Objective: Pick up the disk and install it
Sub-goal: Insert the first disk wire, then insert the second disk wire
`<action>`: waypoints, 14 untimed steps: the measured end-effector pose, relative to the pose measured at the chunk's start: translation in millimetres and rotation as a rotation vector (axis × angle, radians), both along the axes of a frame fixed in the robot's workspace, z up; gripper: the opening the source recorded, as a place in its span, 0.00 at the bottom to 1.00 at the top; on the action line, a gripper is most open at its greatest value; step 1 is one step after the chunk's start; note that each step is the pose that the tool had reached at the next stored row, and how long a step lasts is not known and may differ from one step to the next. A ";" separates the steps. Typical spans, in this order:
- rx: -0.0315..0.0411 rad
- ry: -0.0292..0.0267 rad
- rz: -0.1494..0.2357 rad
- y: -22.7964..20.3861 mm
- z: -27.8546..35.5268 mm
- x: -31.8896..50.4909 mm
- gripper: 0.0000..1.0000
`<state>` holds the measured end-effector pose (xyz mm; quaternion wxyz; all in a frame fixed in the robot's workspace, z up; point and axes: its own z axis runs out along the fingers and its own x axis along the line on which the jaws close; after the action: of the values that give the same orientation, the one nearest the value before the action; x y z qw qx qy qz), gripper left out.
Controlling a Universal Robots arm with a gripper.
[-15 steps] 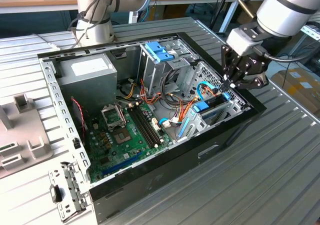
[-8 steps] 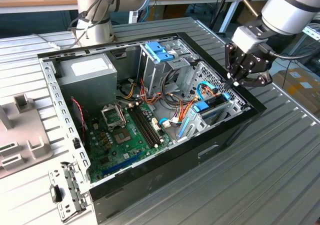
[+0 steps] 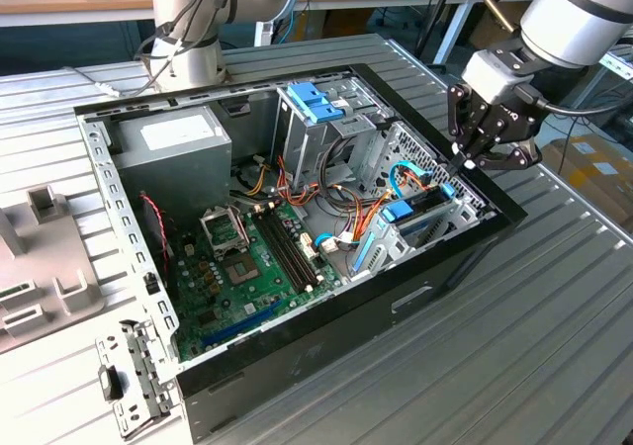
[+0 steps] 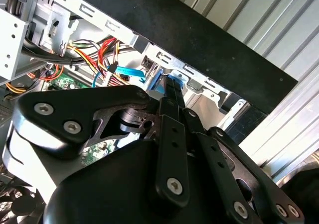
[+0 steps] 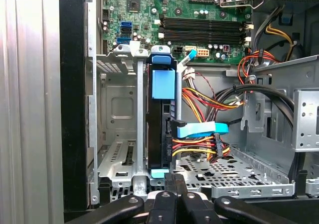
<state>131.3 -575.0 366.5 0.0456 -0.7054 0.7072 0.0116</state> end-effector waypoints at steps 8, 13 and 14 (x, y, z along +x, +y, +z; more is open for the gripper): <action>0.0000 0.0000 0.000 0.0 0.0 0.2 0.11; 0.0000 0.0000 0.000 0.0 0.0 0.4 0.30; 0.0001 0.0000 0.000 0.0 0.0 0.4 0.36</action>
<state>131.7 -575.0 366.5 0.0457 -0.7055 0.7072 0.0116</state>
